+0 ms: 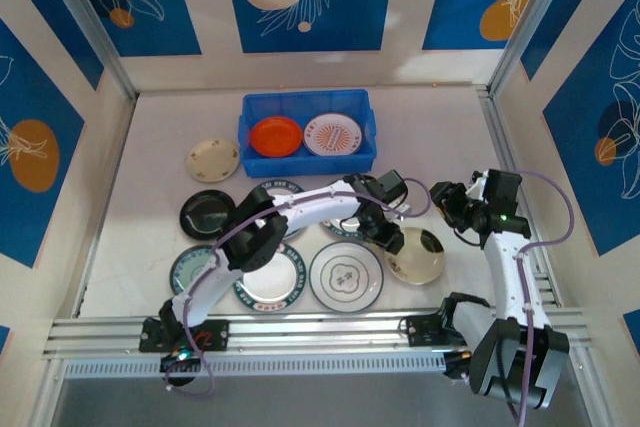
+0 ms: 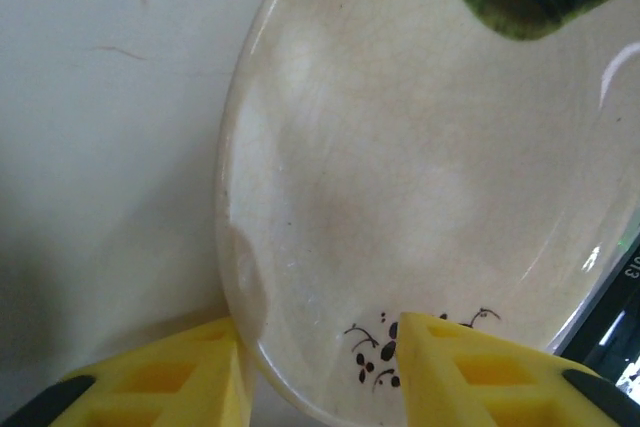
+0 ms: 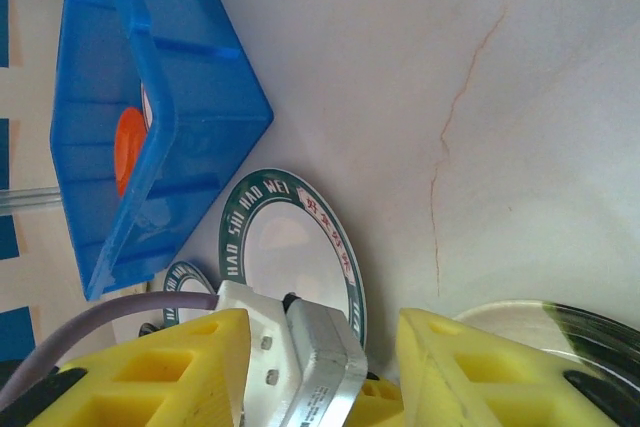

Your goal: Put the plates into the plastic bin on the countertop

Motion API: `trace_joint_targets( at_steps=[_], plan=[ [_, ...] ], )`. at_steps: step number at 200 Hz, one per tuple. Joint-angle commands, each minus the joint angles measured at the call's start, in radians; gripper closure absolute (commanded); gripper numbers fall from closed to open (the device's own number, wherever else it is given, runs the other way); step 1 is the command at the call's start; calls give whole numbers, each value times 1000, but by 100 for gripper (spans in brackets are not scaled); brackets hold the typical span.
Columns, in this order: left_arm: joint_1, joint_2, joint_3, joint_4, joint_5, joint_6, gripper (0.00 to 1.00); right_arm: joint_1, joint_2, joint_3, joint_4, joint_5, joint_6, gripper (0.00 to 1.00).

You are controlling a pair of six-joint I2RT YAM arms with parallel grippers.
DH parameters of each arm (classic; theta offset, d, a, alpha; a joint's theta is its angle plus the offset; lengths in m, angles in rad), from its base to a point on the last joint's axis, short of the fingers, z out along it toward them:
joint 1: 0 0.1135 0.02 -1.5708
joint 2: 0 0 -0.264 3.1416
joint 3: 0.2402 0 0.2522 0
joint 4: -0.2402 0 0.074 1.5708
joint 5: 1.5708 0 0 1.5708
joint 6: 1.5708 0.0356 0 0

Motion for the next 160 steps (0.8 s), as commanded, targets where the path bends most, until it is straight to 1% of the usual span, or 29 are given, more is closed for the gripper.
trace_joint_targets(
  at_steps=[1,35,50,61,104,126,133,137,160],
  plan=[
    [-14,32,45,-57,6,22,62,-5,-1,-16,8,-29,-13,56],
    [-13,49,64,-63,5,22,71,-6,-3,-21,7,-30,-16,56],
    [-12,51,69,-64,2,22,78,-7,-2,-22,9,-33,-14,56],
    [-11,49,69,-62,0,21,81,-6,-3,-19,10,-33,-13,56],
    [3,41,88,-46,-6,16,88,-7,2,10,12,-27,-8,56],
    [14,39,100,-41,1,16,94,-12,15,32,20,-22,-5,56],
    [20,37,100,-35,7,14,96,-16,21,42,20,-20,-4,56],
    [23,34,100,-32,8,12,100,-19,24,49,21,-20,-4,56],
    [53,10,91,3,27,-20,100,-37,39,94,31,-8,2,56]
  ],
)
